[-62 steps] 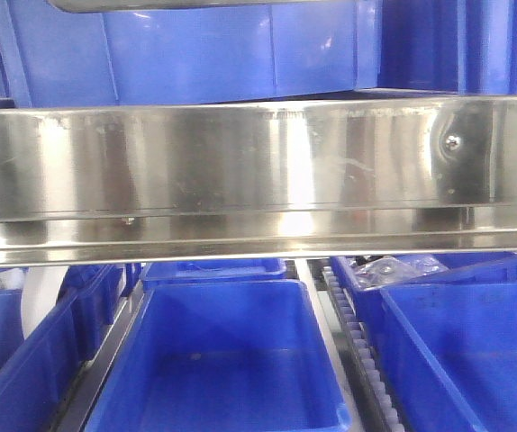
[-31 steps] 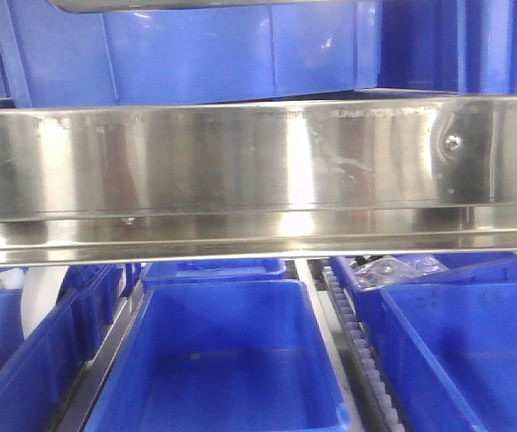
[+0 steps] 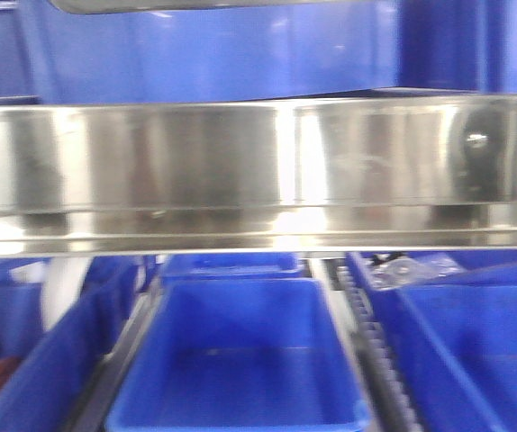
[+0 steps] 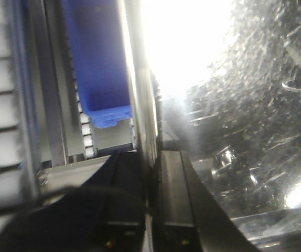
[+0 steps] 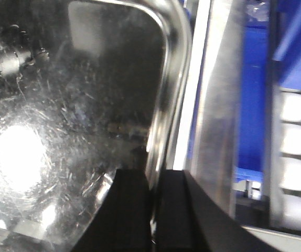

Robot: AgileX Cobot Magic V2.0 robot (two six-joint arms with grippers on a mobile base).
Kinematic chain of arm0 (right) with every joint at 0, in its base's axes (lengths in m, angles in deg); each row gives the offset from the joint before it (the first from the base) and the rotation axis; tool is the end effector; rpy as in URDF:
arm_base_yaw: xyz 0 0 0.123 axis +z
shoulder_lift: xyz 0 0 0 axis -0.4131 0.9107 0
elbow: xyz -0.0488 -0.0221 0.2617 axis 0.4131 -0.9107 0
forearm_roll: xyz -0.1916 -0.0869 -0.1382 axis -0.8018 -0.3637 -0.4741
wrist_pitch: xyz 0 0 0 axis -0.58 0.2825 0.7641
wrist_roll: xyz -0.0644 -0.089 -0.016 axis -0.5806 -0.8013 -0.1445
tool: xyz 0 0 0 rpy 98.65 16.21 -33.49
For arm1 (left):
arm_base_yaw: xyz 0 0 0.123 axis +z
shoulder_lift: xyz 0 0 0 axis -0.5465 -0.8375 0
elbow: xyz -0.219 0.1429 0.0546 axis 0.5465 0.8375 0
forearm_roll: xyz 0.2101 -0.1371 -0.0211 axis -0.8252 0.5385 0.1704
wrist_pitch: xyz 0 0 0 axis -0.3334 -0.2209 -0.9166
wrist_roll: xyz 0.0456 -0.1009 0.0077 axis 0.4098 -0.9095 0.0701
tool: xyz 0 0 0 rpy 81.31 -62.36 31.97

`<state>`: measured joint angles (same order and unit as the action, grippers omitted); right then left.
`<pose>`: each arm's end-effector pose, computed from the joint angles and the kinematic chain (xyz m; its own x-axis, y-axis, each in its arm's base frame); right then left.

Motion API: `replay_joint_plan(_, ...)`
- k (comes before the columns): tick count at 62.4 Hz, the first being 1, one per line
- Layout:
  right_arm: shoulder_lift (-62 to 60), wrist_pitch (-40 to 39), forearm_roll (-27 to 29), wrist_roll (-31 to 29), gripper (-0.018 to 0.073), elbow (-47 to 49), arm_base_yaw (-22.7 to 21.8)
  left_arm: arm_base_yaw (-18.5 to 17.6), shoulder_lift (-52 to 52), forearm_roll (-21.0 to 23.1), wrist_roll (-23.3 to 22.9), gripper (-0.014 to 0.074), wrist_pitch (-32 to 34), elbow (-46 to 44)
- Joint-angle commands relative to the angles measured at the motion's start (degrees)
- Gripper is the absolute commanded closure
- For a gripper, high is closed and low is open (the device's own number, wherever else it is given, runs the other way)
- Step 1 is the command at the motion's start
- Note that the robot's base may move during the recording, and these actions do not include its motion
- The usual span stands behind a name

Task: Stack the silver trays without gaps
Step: 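Drive the base away from the rack holding the tray in both grippers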

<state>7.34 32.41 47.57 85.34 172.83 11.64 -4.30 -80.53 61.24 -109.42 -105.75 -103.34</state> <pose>0.2434 0.1495 0.3842 -0.7813 -0.0670 -0.6205 -0.1691 0.9798 0.1071 0.2539 -0.1778 0.3749 -0.8224 0.1790 -0.5399 0.2749 0.9561 -0.1018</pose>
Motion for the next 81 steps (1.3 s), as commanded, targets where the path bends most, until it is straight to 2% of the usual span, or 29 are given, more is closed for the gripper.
replay_joint_plan(1,-2.01,-3.06,-2.46,-0.89,0.0505,2.35,-0.16,-0.15,1.90,-2.14,0.88,0.0645,0.18,-1.79)
replay_joint_plan(81,-2.01,-3.06,-2.46,-0.89,0.0505,2.35,-0.16,-0.15,1.90,-2.14,0.88,0.0645,0.18,-1.79)
